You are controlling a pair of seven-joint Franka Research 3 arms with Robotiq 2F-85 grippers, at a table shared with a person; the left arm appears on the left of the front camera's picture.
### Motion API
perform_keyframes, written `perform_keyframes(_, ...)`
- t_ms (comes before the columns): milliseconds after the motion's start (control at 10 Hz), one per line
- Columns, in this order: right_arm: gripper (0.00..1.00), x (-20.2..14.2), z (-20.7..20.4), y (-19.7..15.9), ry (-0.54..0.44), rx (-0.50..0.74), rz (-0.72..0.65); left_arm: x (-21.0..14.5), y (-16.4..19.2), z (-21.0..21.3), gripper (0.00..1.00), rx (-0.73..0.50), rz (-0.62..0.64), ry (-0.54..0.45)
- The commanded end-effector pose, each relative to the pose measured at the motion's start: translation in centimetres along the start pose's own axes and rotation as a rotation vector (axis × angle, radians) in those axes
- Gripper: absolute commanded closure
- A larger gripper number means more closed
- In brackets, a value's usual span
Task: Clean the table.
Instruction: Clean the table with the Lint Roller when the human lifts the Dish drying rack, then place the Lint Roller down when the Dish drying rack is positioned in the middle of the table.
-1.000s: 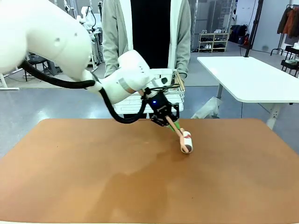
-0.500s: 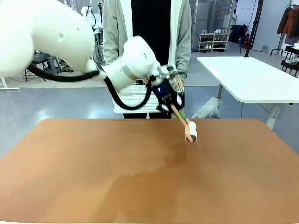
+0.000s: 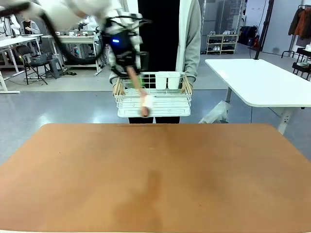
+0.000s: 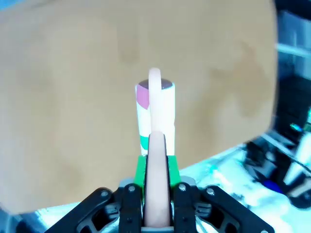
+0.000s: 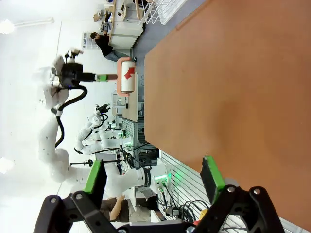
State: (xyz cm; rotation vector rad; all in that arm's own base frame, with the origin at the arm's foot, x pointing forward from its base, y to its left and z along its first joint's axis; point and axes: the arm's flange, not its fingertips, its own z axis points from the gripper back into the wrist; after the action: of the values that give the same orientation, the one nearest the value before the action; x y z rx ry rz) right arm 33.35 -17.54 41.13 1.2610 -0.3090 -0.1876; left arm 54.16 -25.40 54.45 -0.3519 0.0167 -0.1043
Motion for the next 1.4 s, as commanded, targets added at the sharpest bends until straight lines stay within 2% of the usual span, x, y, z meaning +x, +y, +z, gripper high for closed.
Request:
perform_keyframes(0,0.0,-0.1,-0.1,0.3,-0.007,0.013,0.003,-7.7,6.9,3.9,0.79,0.245,0.071,-0.109)
perform_keyframes(100,0.0,-0.1,-0.1,0.3,-0.007,0.013,0.003,-10.2,10.3,6.2,0.79,0.348,0.092,-0.156)
perform_keyframes(200,0.0,-0.1,-0.1,0.3,-0.007,0.013,0.003,-12.0,13.9,7.3,0.79,0.41,0.173,-0.161)
perform_keyframes(300,0.0,-0.1,-0.1,0.3,-0.007,0.013,0.003,-12.7,16.2,7.1,0.79,0.427,0.234,-0.175)
perform_keyframes(400,0.0,-0.1,-0.1,0.3,-0.007,0.013,0.003,-13.0,17.6,6.7,0.79,0.379,0.228,-0.186)
perform_keyframes(500,0.0,-0.1,-0.1,0.3,-0.007,0.013,0.003,-12.7,18.2,5.8,0.79,0.351,0.219,-0.202)
perform_keyframes(600,0.0,-0.1,-0.1,0.3,-0.007,0.013,0.003,-13.5,17.9,8.5,0.79,0.409,0.198,-0.162)
perform_keyframes(1300,0.0,-0.1,-0.1,0.3,-0.007,0.013,0.003,-13.5,17.9,8.5,0.79,0.409,0.198,-0.162)
